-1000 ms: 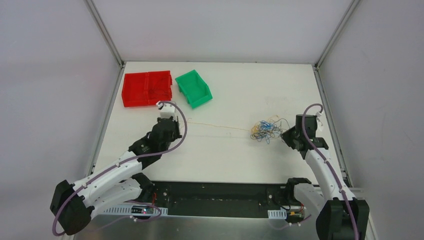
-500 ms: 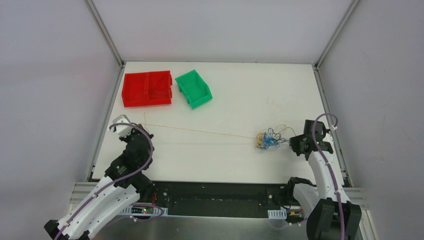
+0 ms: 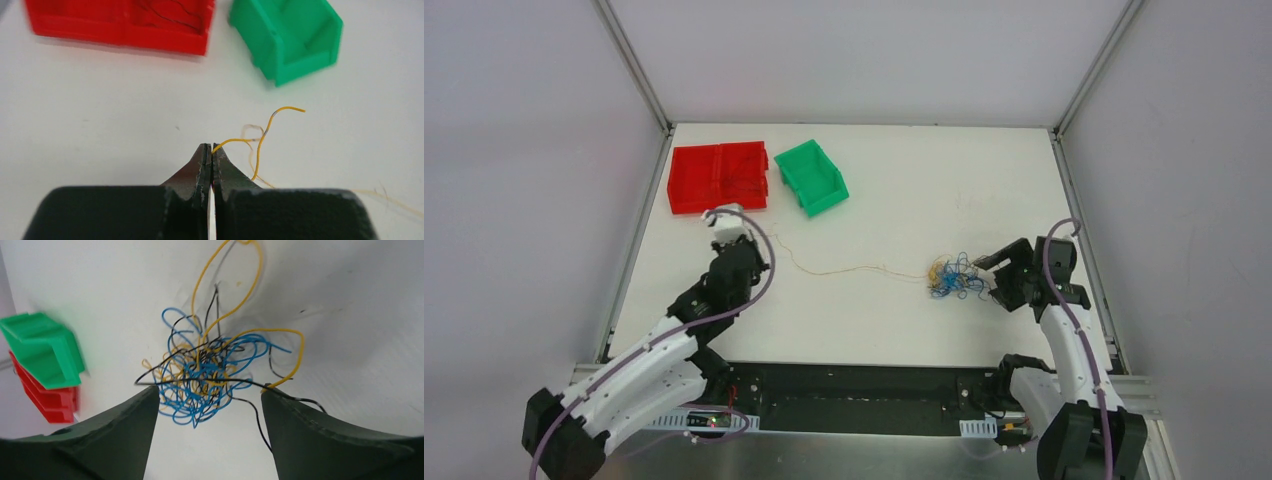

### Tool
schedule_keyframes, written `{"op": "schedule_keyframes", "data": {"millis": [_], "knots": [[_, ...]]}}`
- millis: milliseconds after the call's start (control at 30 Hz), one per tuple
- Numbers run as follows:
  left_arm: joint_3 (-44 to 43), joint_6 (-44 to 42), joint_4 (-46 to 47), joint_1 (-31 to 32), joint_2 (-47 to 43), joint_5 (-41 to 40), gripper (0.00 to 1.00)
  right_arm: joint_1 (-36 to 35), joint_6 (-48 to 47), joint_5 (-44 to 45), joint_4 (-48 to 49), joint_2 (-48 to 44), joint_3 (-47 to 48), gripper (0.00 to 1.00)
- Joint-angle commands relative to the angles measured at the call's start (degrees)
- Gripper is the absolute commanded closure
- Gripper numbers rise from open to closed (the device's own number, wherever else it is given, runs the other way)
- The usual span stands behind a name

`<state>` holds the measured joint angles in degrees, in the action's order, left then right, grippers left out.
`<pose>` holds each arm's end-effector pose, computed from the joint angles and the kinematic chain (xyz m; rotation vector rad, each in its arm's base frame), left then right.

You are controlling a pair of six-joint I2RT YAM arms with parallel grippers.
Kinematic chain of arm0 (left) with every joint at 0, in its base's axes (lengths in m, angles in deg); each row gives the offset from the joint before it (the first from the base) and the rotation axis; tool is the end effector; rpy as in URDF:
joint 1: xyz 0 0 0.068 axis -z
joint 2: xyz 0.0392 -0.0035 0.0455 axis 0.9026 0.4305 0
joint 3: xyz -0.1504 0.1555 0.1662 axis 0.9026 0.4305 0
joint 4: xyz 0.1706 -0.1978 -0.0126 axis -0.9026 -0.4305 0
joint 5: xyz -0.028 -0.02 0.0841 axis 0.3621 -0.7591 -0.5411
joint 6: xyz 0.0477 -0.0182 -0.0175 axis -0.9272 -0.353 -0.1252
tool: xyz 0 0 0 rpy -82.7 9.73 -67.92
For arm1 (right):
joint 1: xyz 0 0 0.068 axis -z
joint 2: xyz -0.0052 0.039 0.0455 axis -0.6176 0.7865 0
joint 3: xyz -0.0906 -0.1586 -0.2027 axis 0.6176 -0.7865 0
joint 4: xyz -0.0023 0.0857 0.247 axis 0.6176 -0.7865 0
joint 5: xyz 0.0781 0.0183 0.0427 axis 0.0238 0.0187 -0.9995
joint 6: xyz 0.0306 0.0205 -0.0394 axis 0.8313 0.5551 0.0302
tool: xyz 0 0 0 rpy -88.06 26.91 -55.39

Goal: Untangle the cables
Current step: Untie the cable.

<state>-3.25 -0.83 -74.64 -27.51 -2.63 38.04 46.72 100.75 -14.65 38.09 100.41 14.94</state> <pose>0.1404 -0.0751 0.2634 -0.3193 1.6874 -0.0965 0.1767 -0.0202 0.2071 0.8582 2.2396 0.4523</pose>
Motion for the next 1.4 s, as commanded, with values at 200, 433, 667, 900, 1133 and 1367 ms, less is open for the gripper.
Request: {"op": "schedule_keyframes", "data": {"millis": [200, 433, 667, 900, 1133, 1367], "knots": [[-7.19, -3.34, 6.73, -0.53, 14.03, 23.94, 1.00, -18.49, -8.81, 7.96, -10.58, 0.83, 13.15, 0.21], [-12.13, -5.68, 3.33, -0.52, 20.26, 30.52, 0.91, -26.05, -10.28, 17.24, -13.26, 9.71, 17.69, 0.31], [-16.07, -9.42, 2.35, -0.14, 26.10, 41.40, 0.24, -28.98, -12.65, 15.76, -12.01, 16.33, 18.77, 0.43], [-18.76, -15.28, 6.00, 1.42, 32.76, 52.45, 0.23, -31.42, -14.75, 13.95, -9.34, 19.85, 19.96, 0.45], [-19.78, -17.44, 13.14, 2.21, 38.48, 59.74, 0.27, -33.04, -16.26, 17.65, -9.53, 25.72, 22.20, 0.55], [-18.06, -18.50, 13.18, 2.29, 37.72, 61.66, 0.27, -33.03, -16.33, 18.30, -7.38, 27.62, 20.91, 0.85]]}}
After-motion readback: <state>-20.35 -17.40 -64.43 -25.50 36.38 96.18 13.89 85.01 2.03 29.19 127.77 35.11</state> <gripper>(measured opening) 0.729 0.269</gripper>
